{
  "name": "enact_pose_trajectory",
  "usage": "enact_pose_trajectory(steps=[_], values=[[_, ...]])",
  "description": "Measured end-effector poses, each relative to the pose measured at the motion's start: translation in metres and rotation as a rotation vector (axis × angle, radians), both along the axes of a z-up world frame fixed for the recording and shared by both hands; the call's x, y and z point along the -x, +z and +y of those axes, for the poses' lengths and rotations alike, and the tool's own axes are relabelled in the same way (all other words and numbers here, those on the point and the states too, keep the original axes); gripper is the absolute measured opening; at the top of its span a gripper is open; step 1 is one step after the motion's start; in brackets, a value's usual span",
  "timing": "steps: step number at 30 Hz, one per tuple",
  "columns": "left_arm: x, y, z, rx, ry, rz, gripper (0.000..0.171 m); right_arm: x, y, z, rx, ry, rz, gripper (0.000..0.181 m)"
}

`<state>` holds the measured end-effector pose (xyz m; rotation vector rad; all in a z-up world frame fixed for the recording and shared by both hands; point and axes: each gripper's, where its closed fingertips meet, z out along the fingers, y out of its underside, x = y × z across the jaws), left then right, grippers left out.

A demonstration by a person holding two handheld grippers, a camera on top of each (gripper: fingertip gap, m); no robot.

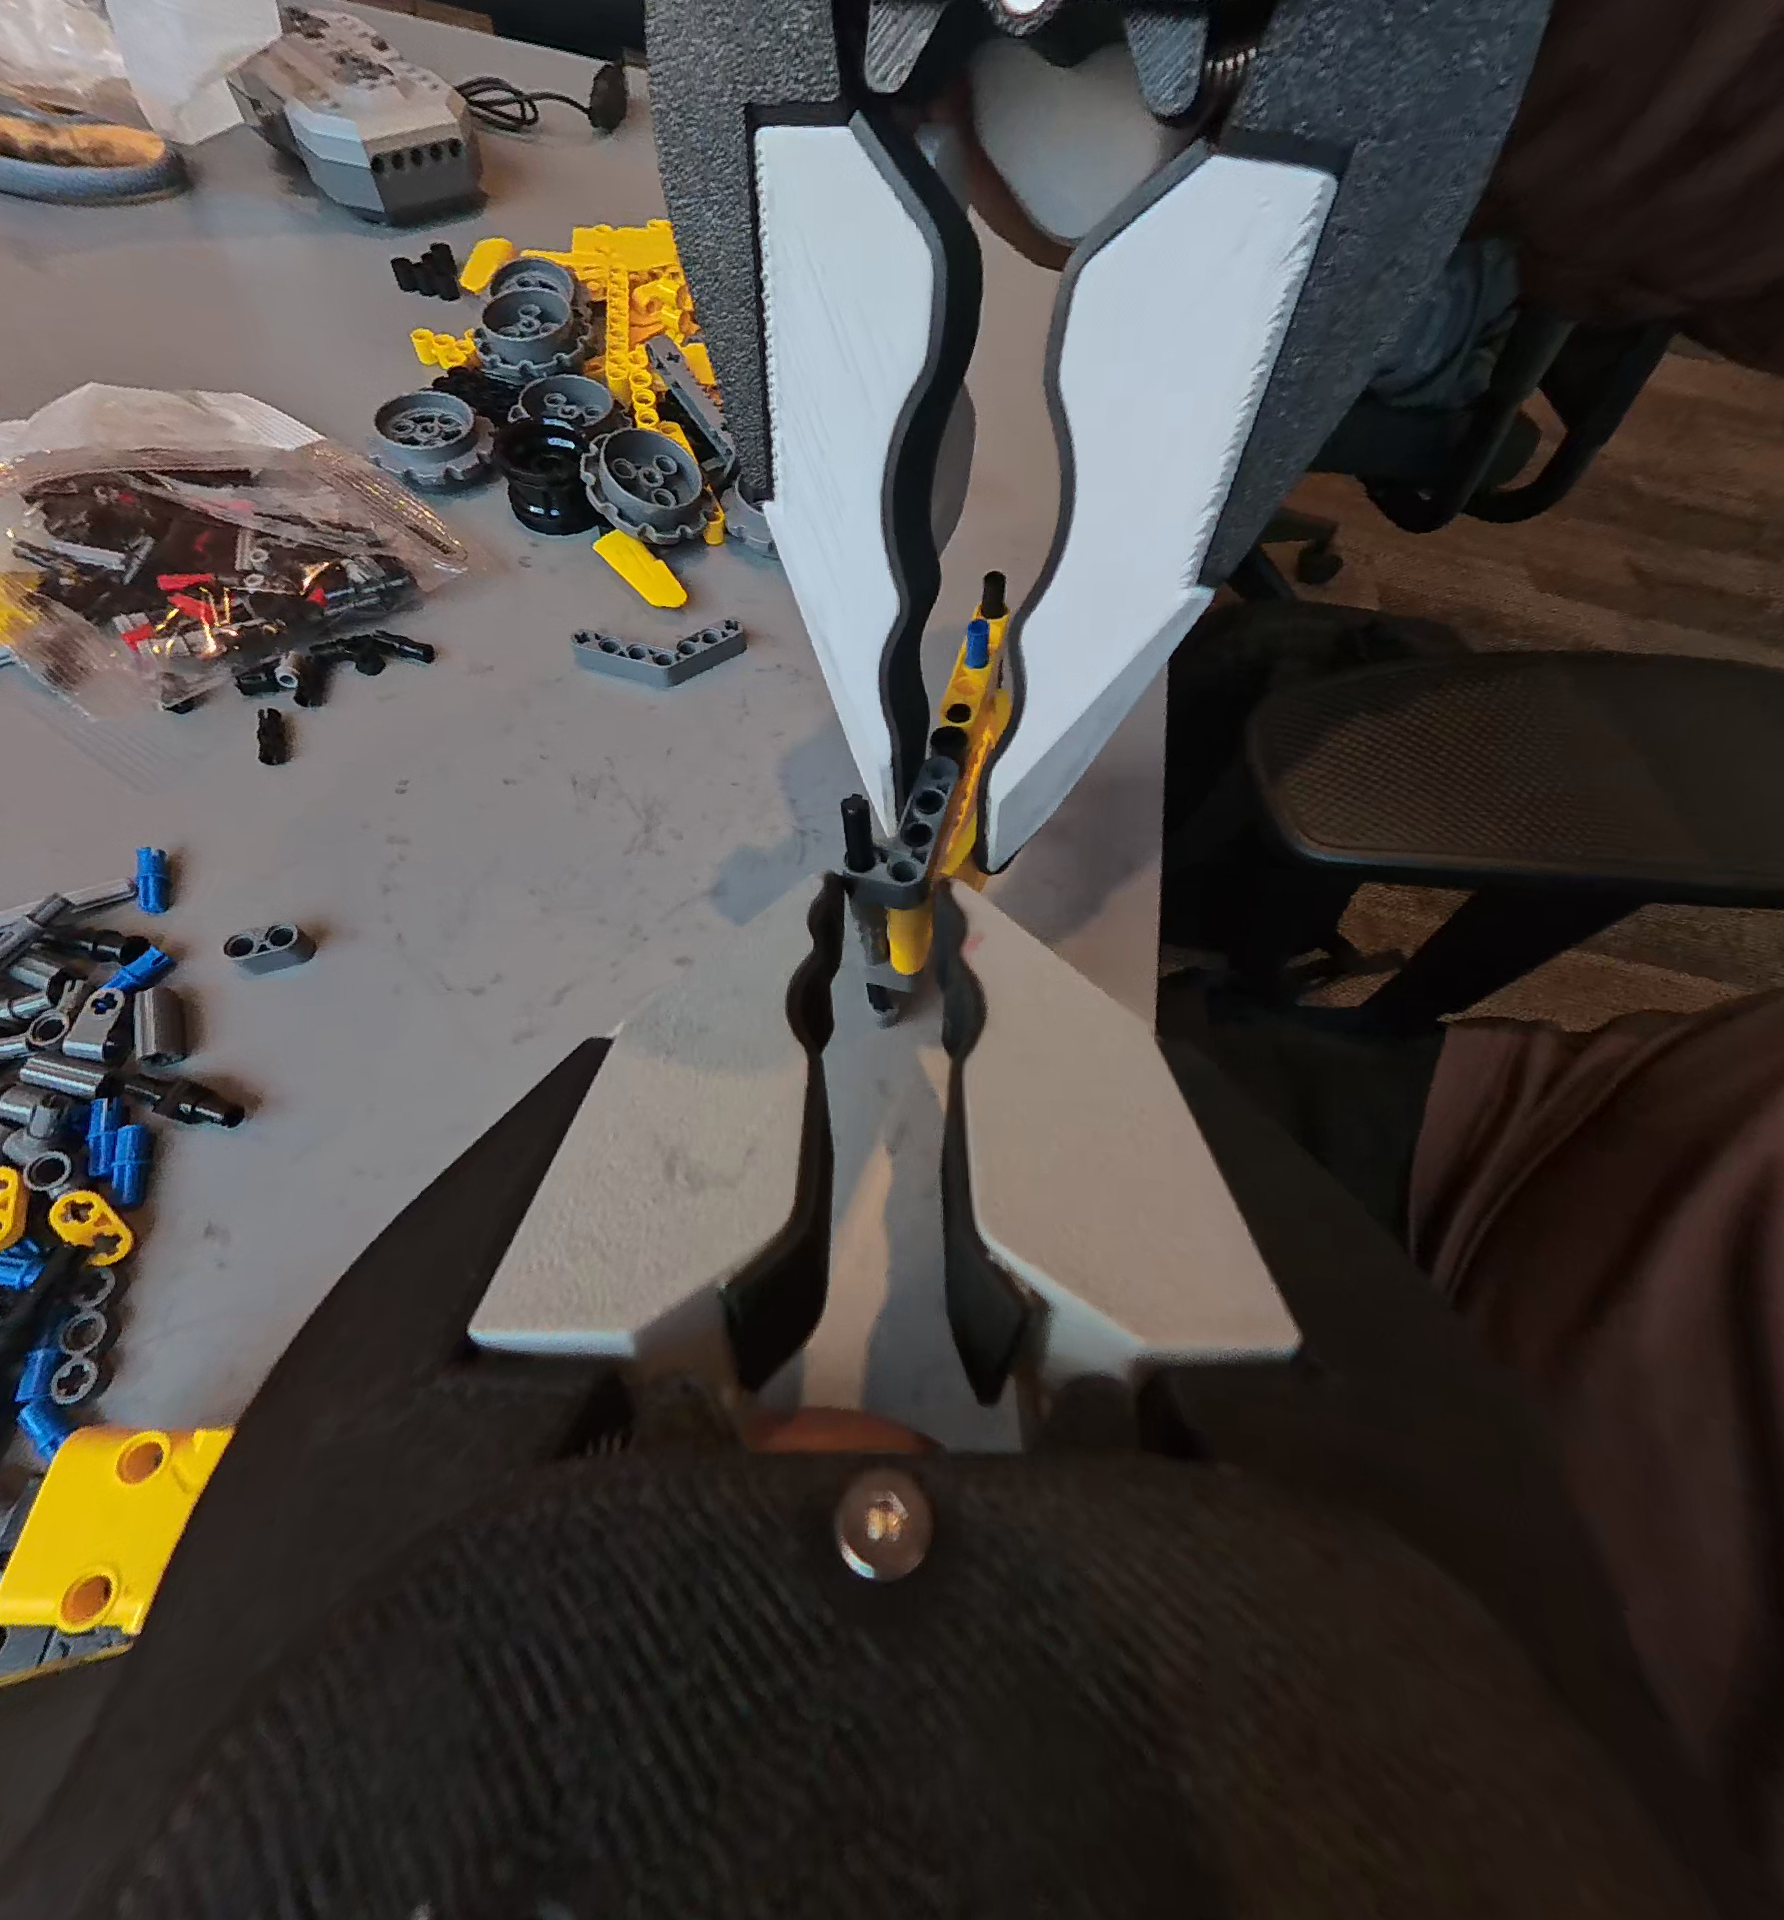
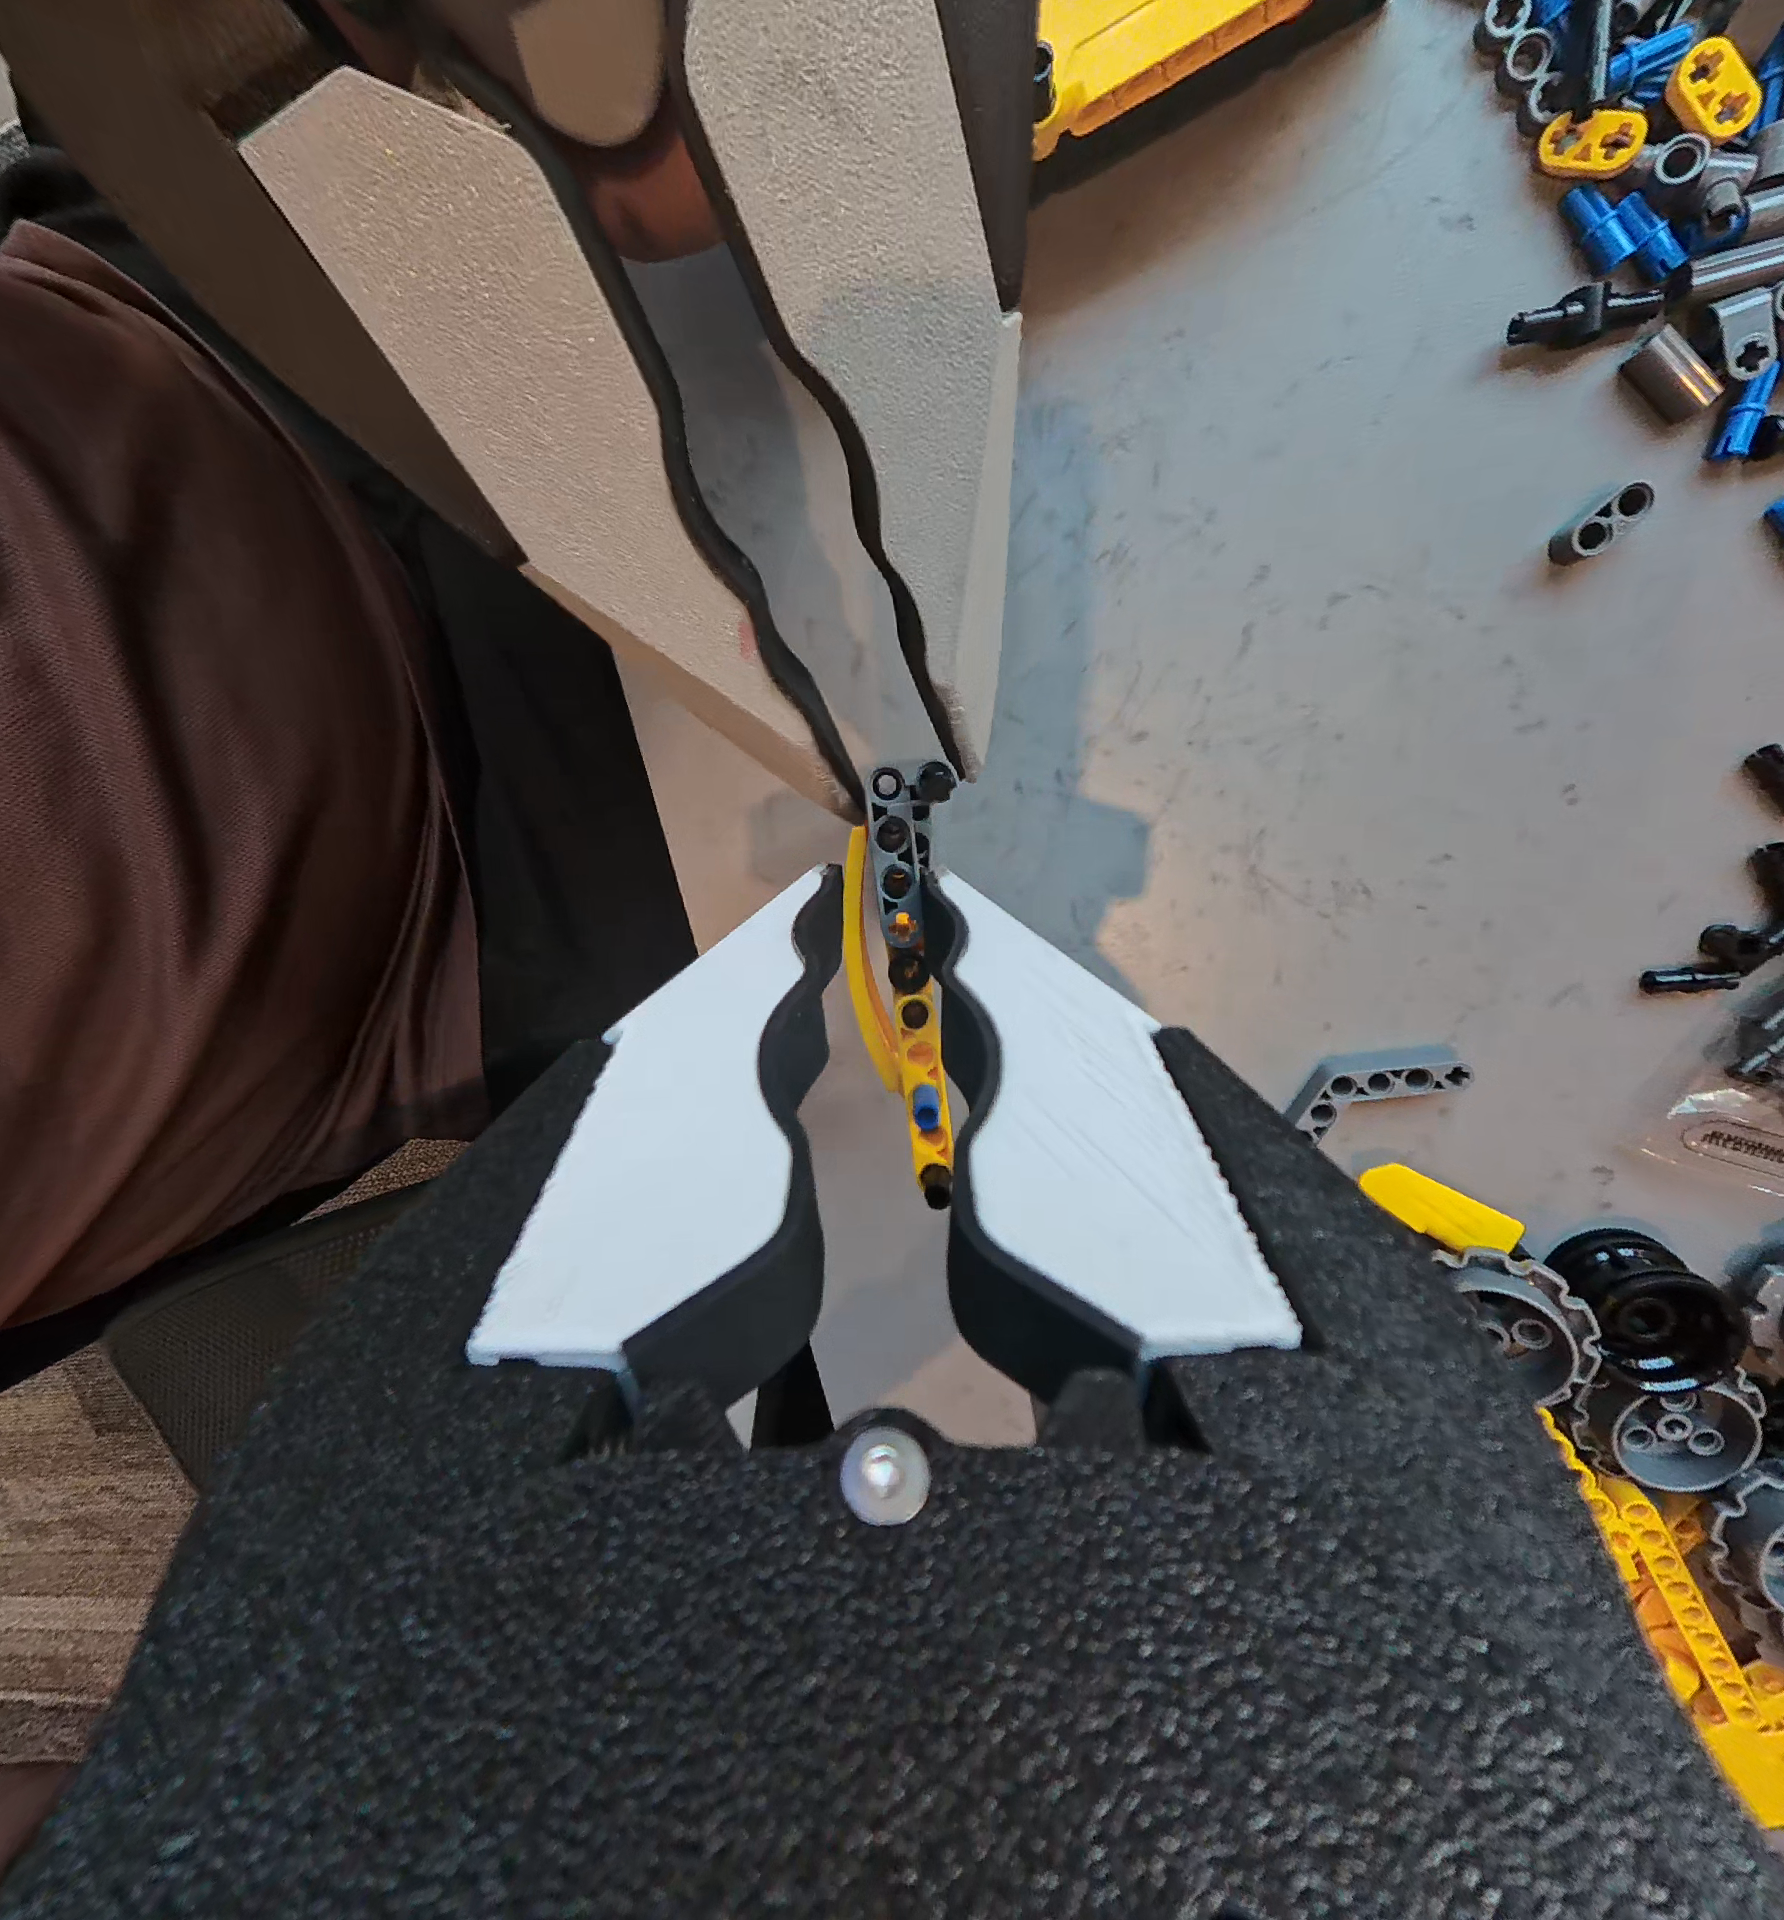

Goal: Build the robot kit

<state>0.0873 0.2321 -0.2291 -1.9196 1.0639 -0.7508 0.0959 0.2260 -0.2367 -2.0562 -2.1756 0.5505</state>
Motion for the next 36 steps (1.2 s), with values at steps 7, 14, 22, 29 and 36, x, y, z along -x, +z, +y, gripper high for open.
enact_pose_trajectory(steps=[7, 14, 22, 29, 36], values=[[-0.0022, -0.0013, -0.0004, 0.013, -0.003, -0.013, 0.012, -0.0024, -0.0011, -0.0008, 0.002, -0.007, 0.0, 0.014], [-0.0022, 0.001, -0.0009, 0.018, -0.02, -0.031, 0.016, -0.0019, 0.0, -0.0007, 0.004, -0.013, 0.012, 0.014], [-0.0042, -0.0009, 0.0002, 0.015, -0.028, -0.013, 0.016, -0.0023, -0.0006, 0.0005, -0.002, -0.019, 0.005, 0.014], [-0.0041, -0.0014, -0.001, 0.012, -0.029, -0.016, 0.016, -0.002, -0.0014, -0.001, 0.003, -0.023, 0.006, 0.014], [-0.0047, -0.0019, -0.0023, 0.006, -0.033, -0.008, 0.016, -0.0026, -0.0023, -0.0023, -0.003, -0.02, 0.002, 0.014]])
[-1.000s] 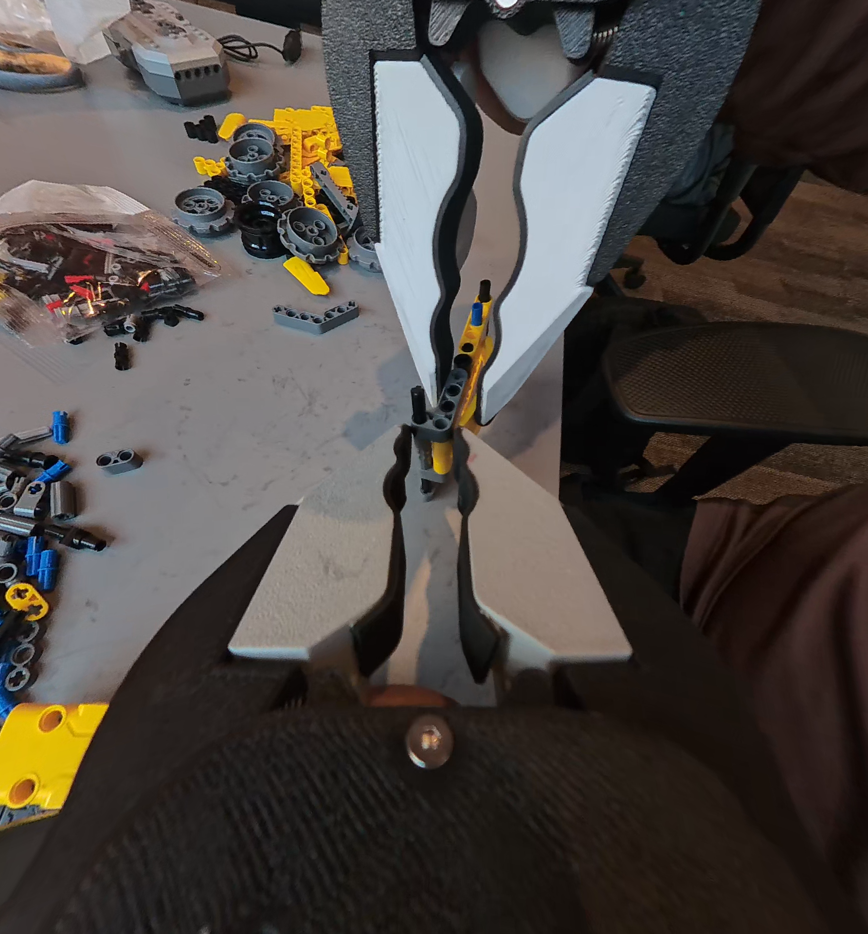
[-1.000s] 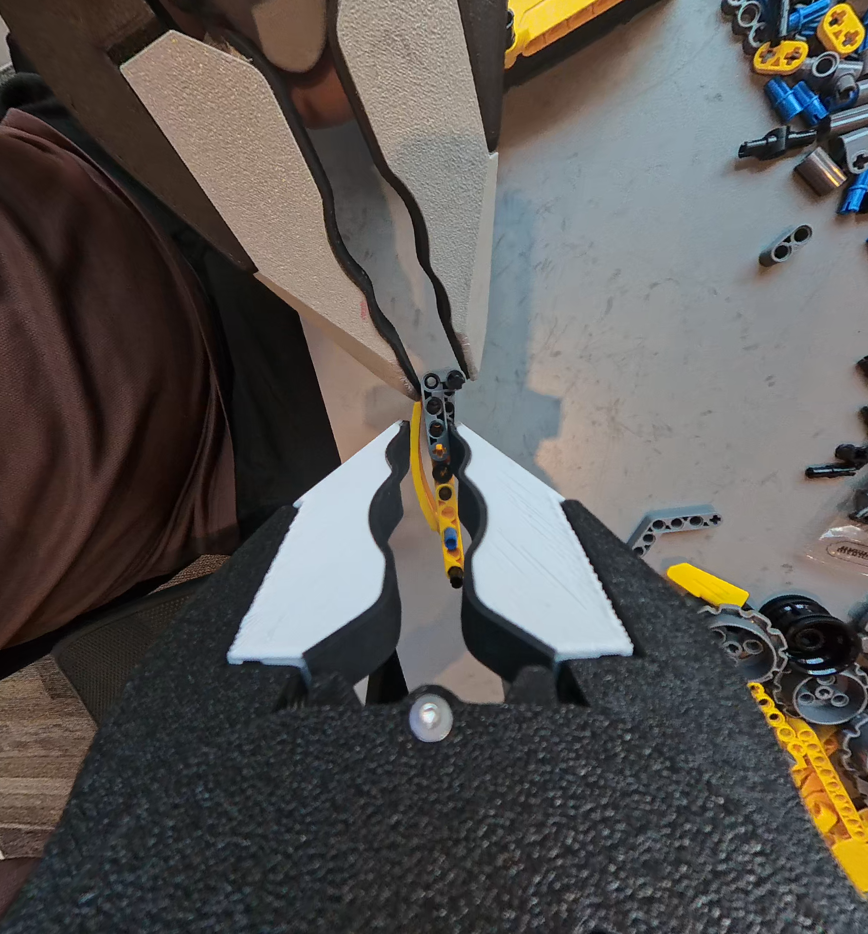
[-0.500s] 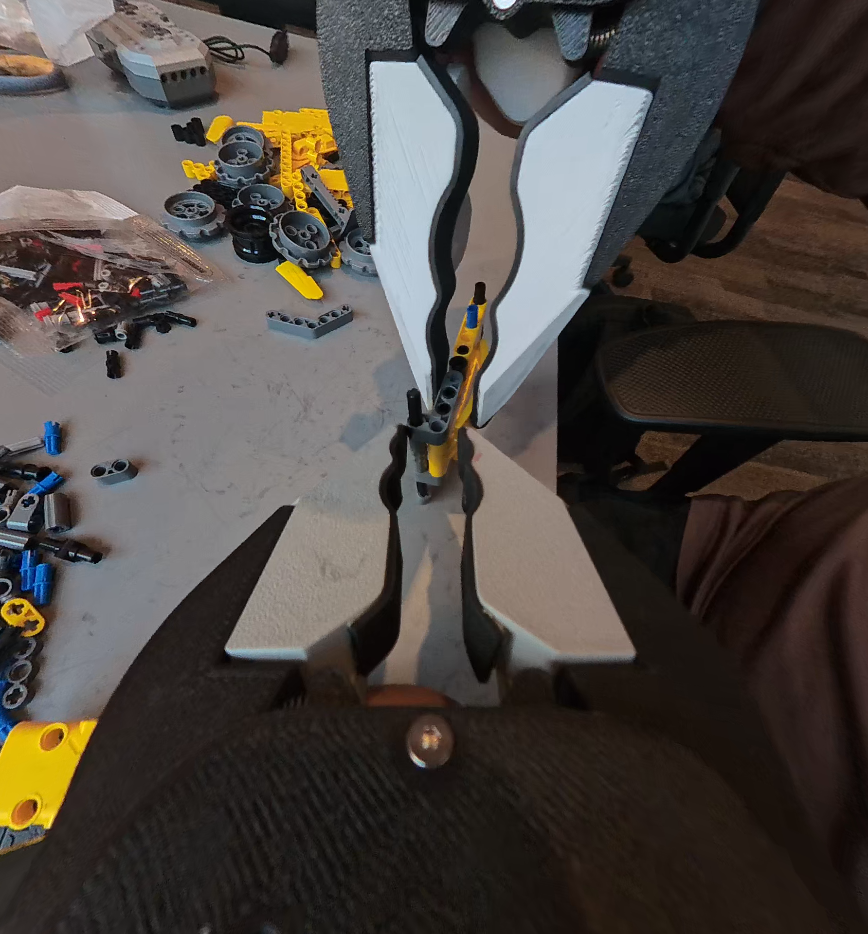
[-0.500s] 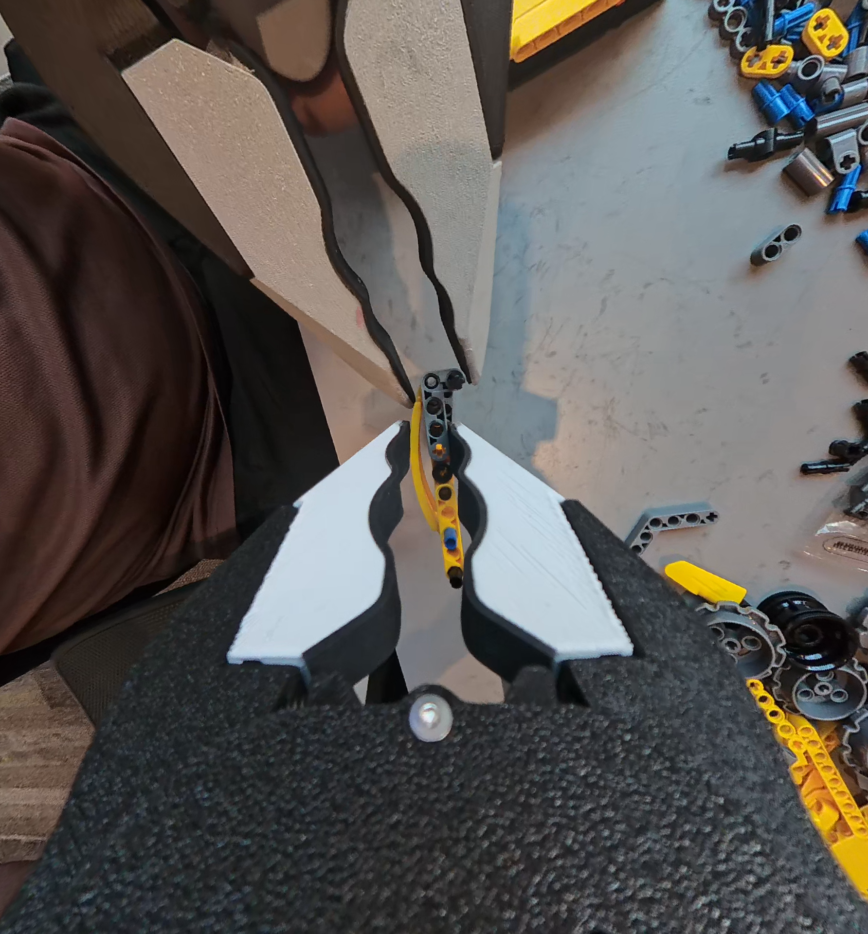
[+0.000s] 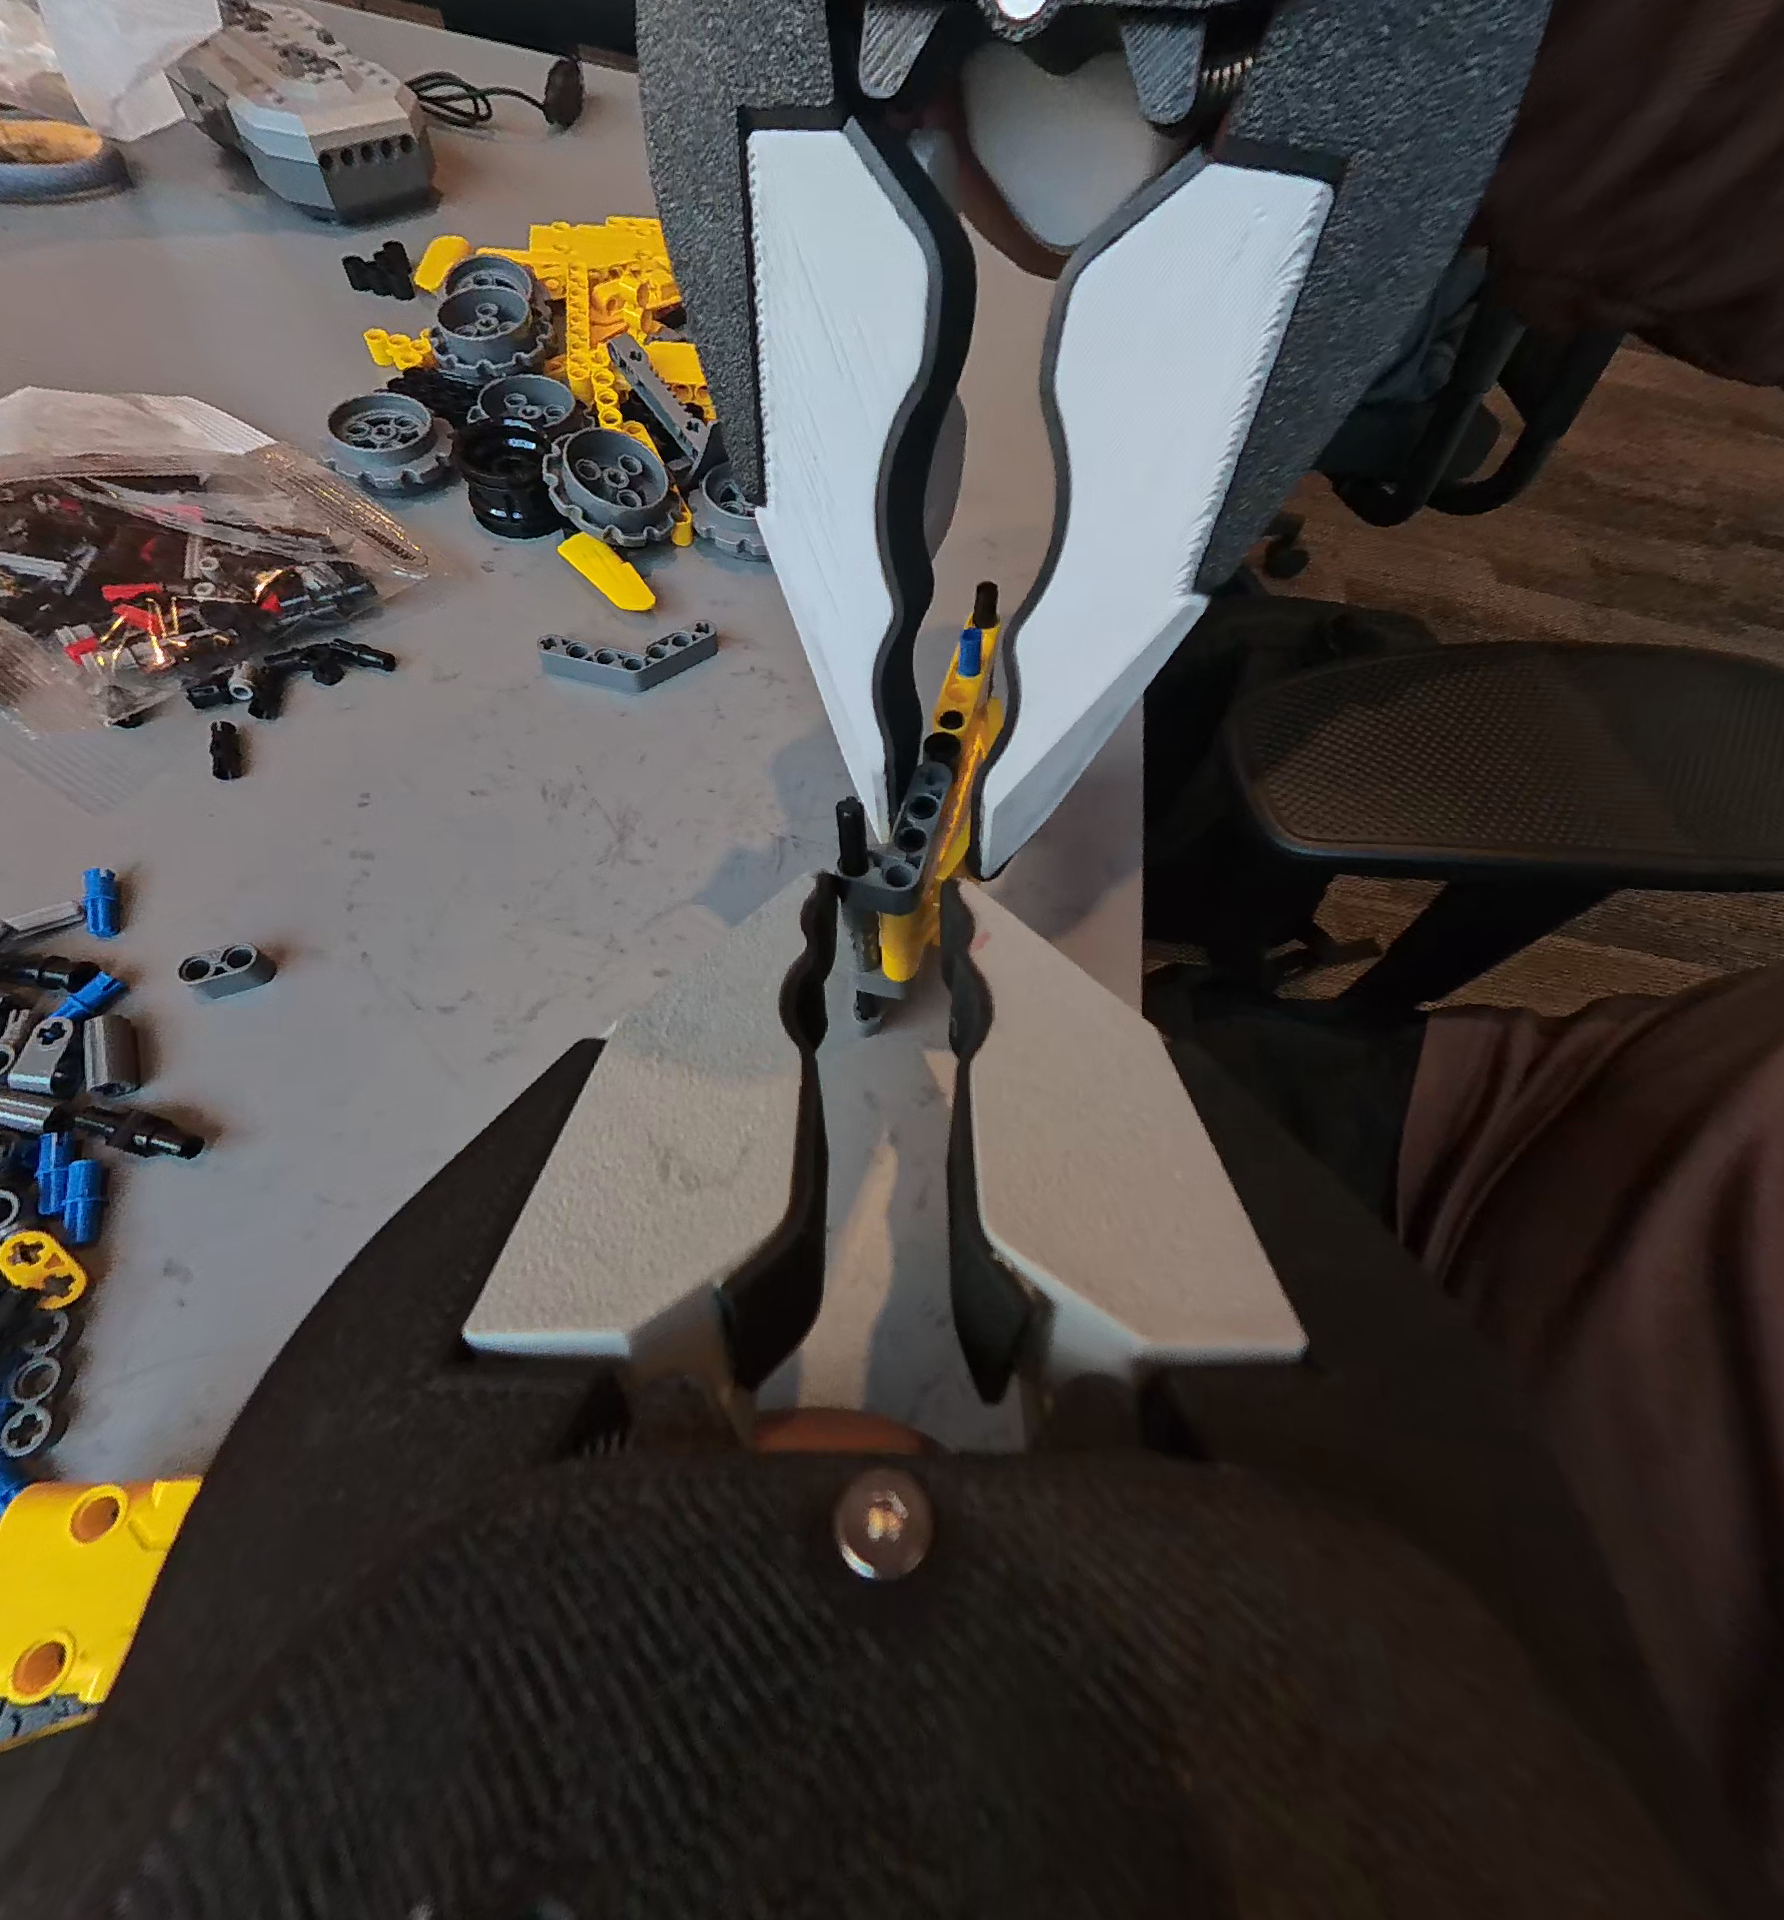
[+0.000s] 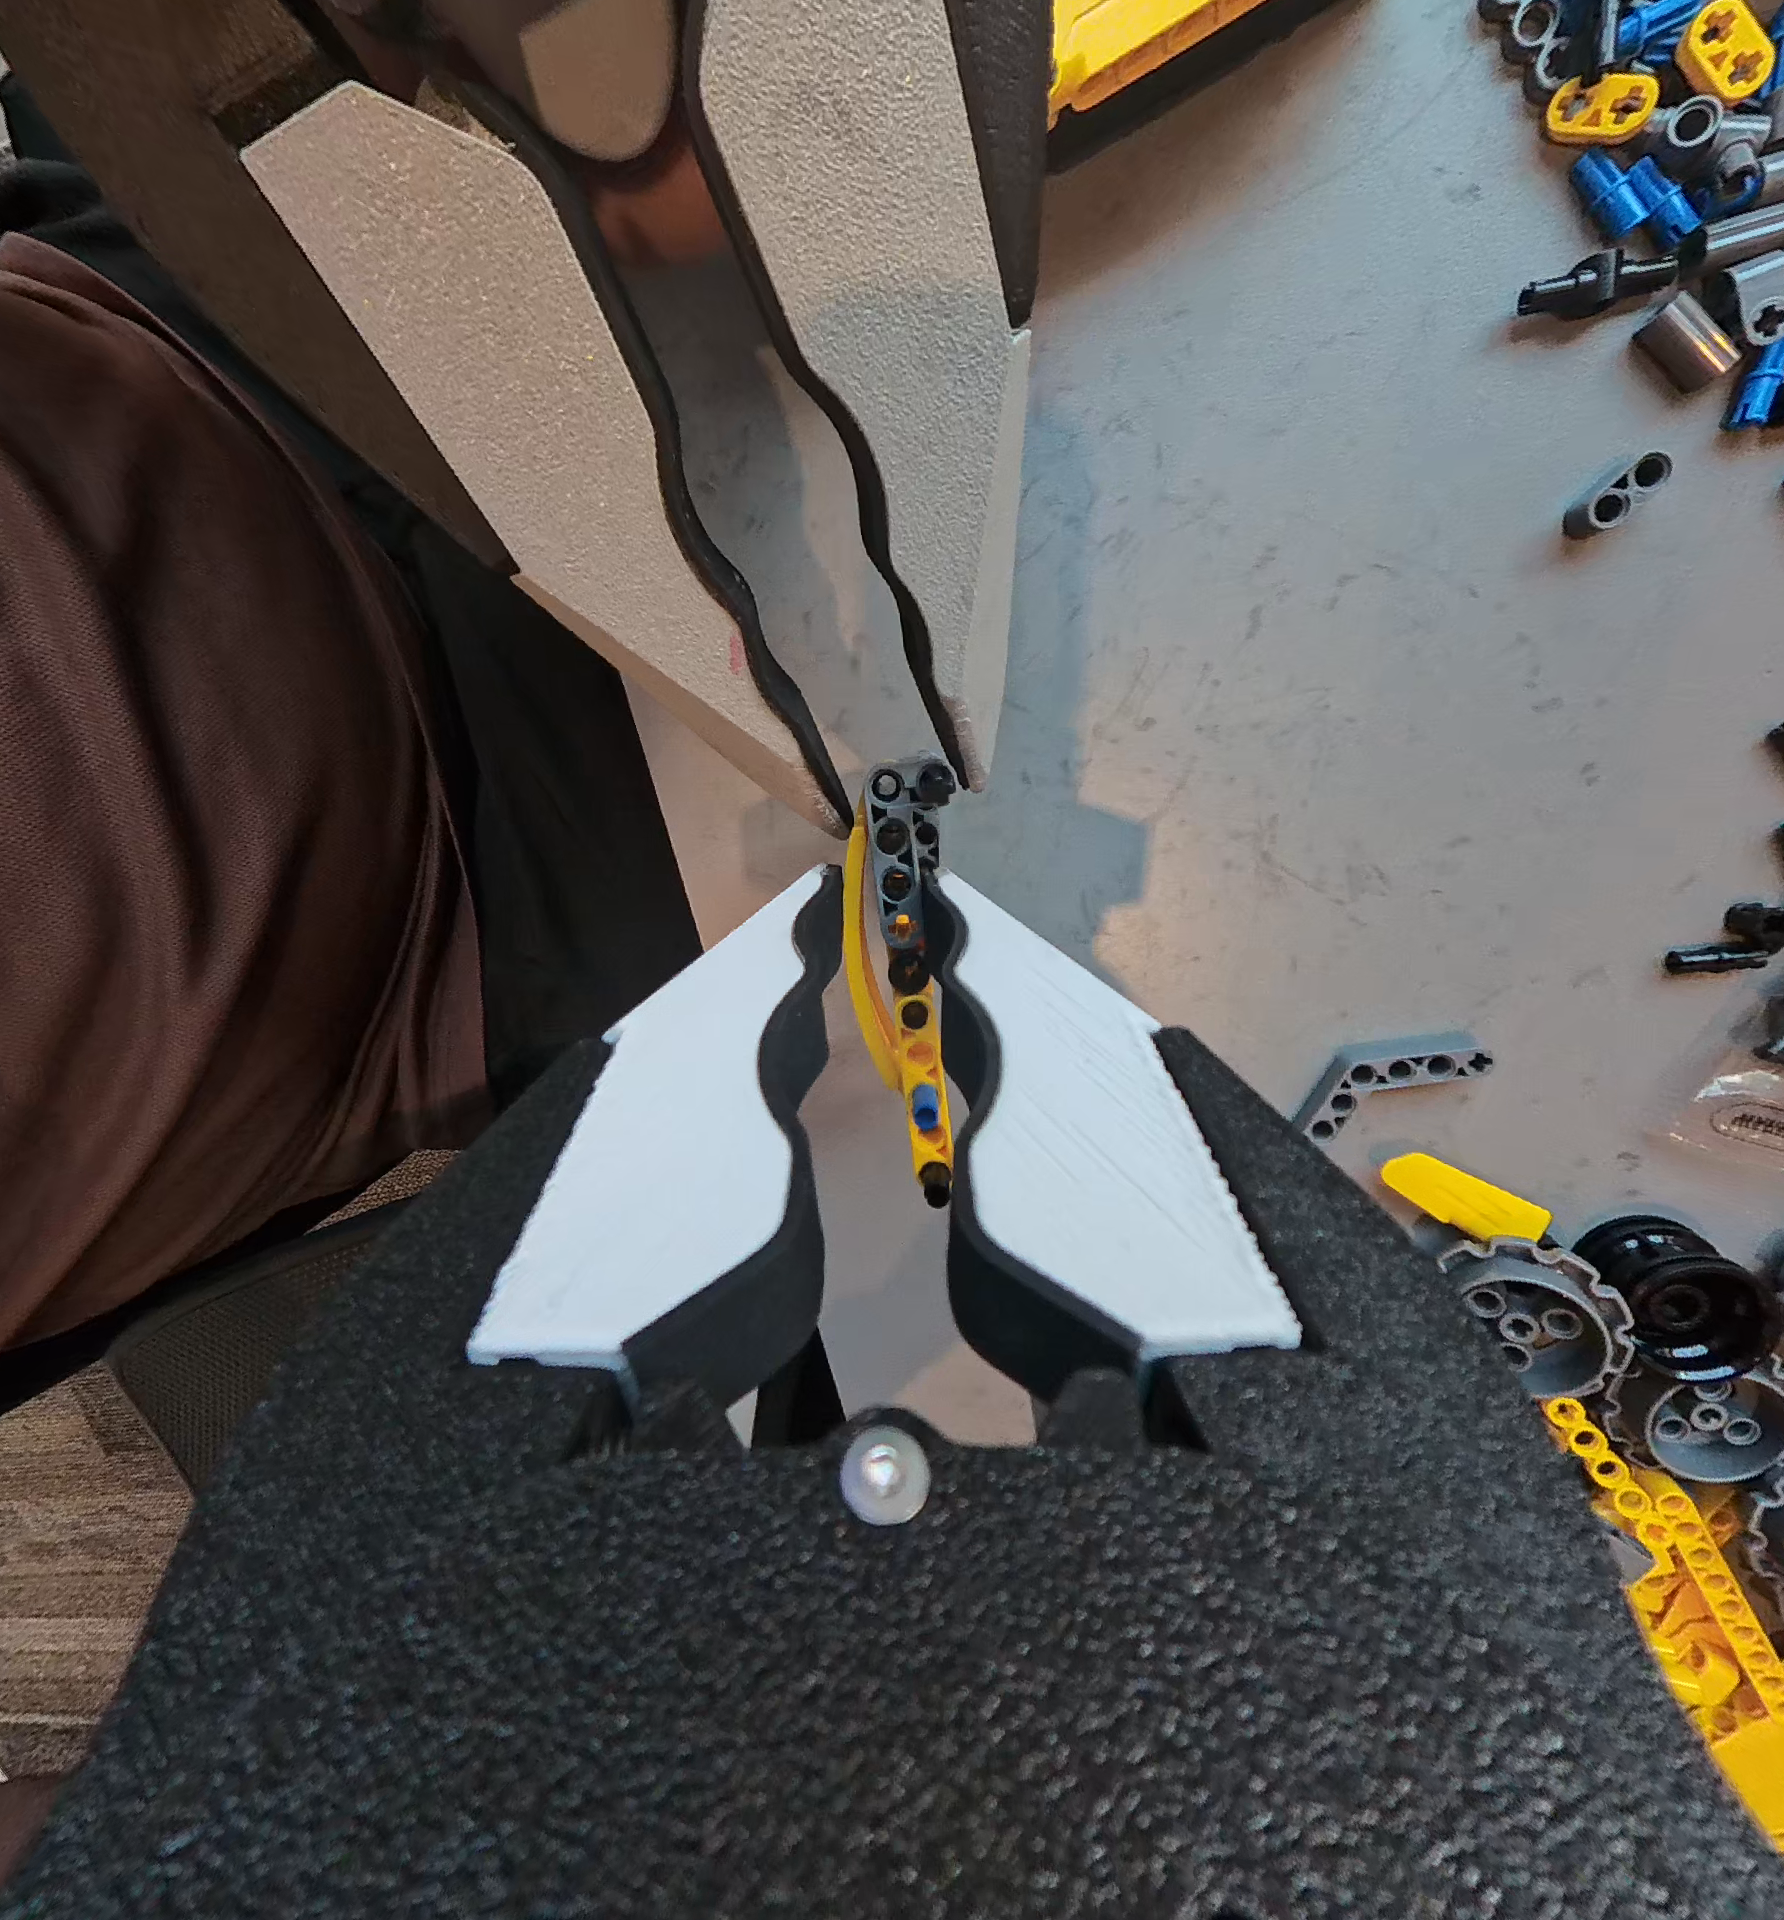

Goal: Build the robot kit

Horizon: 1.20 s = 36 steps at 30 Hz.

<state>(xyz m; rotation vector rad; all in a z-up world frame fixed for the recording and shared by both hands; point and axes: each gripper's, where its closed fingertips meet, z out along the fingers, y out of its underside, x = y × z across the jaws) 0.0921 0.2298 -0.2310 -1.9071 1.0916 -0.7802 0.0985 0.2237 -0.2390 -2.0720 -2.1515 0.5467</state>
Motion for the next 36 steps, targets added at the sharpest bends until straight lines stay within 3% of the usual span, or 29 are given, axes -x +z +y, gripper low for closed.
enact_pose_trajectory(steps=[24, 32, 36], values=[[0.011, -0.001, -0.003, -0.018, 0.055, -0.059, 0.012, 0.009, -0.001, -0.002, -0.086, 0.07, -0.128, 0.014], [0.018, -0.001, -0.004, 0.001, 0.101, -0.1, 0.012, 0.014, 0.005, -0.001, -0.036, 0.052, -0.039, 0.015], [0.018, -0.001, -0.003, -0.007, 0.094, -0.086, 0.012, 0.019, 0.026, 0.0, -0.001, 0.032, 0.068, 0.013]])
